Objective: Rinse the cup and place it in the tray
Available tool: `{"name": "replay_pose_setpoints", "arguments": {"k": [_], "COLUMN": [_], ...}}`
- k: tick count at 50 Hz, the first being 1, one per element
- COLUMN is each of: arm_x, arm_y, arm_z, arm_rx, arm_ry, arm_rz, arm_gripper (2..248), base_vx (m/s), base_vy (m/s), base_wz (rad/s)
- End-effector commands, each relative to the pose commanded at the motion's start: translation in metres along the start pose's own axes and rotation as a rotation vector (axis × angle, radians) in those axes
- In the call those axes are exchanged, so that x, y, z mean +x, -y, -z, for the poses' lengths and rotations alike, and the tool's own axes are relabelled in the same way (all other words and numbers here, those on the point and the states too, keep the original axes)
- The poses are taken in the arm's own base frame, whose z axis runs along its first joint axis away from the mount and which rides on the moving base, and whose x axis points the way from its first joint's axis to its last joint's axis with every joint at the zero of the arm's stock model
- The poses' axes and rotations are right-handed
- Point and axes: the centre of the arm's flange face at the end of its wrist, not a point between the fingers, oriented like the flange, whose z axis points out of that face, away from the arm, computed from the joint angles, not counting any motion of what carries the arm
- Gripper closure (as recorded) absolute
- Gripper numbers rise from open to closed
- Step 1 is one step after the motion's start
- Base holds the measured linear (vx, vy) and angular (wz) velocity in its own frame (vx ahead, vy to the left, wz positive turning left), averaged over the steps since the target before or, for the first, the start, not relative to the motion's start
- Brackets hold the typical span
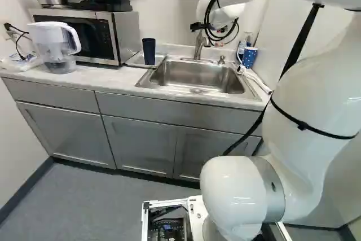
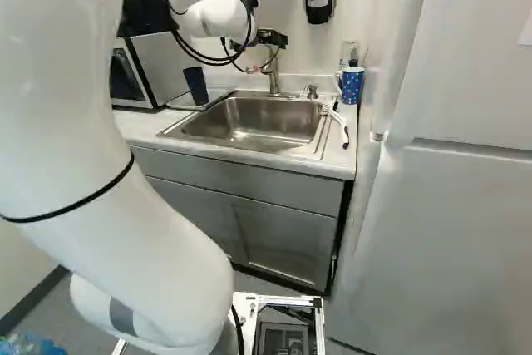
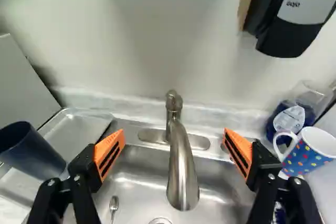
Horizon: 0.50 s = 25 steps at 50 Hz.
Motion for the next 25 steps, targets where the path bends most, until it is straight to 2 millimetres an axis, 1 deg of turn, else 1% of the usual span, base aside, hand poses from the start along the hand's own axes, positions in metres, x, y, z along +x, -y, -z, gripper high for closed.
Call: {"name": "replay_pose_setpoints", "arguments": {"k": [12, 25], "arm_x": [-0.018, -0.033], "arm_y": [-0.006, -0.006], "arm_z": [0.017, 0.027], "arm_rx": [-0.012, -0.015], "arm_ry": [0.122, 0.258], "arm_rz": [-0.005, -0.007], "arm_gripper": [3, 3], "base_vx": [0.0, 0.0], "base_vy": [0.0, 0.0], "base_wz": [0.0, 0.0]}}
